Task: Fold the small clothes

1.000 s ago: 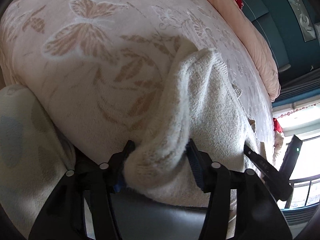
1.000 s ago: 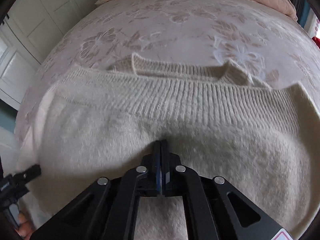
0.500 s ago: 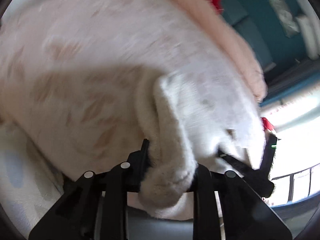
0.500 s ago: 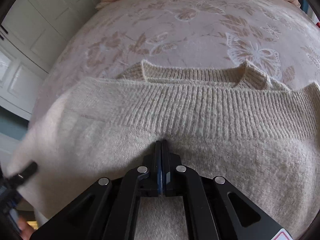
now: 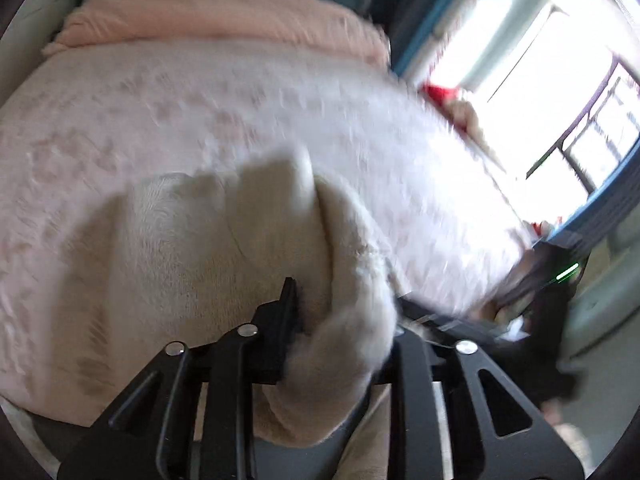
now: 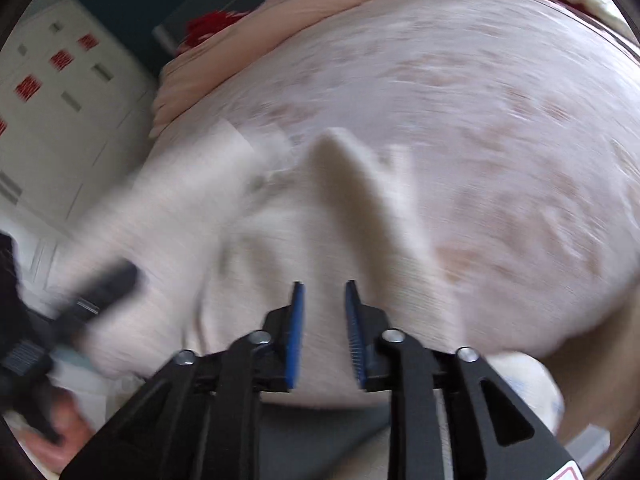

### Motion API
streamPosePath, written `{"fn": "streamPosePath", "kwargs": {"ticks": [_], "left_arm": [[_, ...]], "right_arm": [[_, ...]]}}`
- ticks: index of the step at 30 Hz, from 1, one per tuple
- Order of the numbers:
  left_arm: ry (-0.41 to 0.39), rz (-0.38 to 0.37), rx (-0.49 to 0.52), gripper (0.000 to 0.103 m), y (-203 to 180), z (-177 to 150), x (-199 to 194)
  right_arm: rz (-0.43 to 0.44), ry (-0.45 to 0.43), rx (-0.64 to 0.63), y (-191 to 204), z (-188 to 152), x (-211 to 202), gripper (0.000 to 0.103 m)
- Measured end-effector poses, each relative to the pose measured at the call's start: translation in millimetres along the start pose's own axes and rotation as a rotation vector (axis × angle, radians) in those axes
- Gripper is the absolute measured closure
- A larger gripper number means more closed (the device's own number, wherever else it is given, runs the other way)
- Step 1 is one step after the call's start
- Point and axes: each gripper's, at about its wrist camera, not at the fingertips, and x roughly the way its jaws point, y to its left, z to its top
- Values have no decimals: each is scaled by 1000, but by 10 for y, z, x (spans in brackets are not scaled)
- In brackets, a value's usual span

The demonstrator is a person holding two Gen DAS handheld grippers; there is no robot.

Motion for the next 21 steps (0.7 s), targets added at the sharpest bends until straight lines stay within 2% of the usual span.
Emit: {"fn": "streamPosePath", "kwargs": {"ticks": [3,5,6,9,12,15,19,21], "left_arm": [[39,62,53,46,-25,-273,82],[-21,104,87,16,60,-423,-107],[-54,134,114,11,102,-496,-228],[-87,230,164,8,305,-680,-439],[-41,325,141,8,539,-802,-374],[13,309,94,8,721,-849,-244],[50,318,170,8,691,-963,-142],[45,320,217,8,636,-1037,-100]], "right_arm": [[18,-9,41,-148,-43,-134,51],[58,-3,27,-82,-39,-147,45],[75,2,19,-65,-10,-123,40],[179,37,15,133,-6,-8,29],[237,89,38,287,-5,163,27],[197,165,68,371,-14,313,27],[244,219,151,413,14,382,27],[211,237,126,516,65,445,27]]}}
